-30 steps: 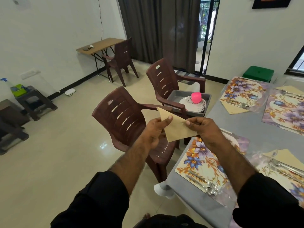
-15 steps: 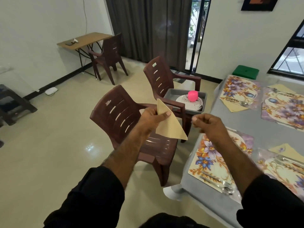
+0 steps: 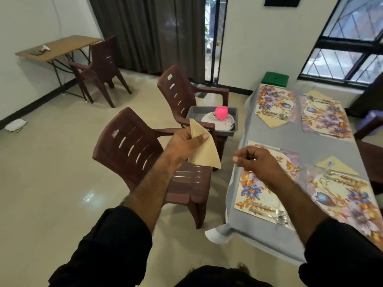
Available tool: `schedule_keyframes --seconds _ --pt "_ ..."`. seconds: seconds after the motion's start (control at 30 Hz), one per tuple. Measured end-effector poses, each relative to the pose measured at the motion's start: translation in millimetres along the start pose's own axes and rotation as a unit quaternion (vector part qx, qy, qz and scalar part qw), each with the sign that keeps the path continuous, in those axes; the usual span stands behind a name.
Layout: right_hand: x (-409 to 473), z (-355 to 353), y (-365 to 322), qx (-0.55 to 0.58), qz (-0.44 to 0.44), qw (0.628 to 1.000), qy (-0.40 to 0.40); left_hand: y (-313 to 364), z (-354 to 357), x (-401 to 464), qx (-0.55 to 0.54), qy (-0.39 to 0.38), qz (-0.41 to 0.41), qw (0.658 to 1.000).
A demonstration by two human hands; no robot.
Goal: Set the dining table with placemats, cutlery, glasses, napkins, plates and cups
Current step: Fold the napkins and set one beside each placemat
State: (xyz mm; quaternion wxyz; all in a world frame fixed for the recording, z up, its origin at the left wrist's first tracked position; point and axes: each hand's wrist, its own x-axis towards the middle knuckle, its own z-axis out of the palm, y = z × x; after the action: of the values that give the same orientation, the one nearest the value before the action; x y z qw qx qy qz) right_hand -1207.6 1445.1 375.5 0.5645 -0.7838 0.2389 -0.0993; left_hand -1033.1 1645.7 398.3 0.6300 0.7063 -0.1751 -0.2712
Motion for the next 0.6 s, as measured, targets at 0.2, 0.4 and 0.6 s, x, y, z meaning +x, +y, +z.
schedule_keyframes --seconds 0.2,0.4,0.6 --pt "8 8 18 0.029 0.000 1.000 -0.001 -7 57 16 0.024 -0.102 -0.012 0.994" --pt "30 -32 63 0.139 0.064 0.987 0.047 -17 85 43 0.030 -0.092 -0.027 0.995" --pt "57 -78 89 0.175 0.035 0.981 0.078 -17 142 72 0.073 -0.111 0.000 0.991"
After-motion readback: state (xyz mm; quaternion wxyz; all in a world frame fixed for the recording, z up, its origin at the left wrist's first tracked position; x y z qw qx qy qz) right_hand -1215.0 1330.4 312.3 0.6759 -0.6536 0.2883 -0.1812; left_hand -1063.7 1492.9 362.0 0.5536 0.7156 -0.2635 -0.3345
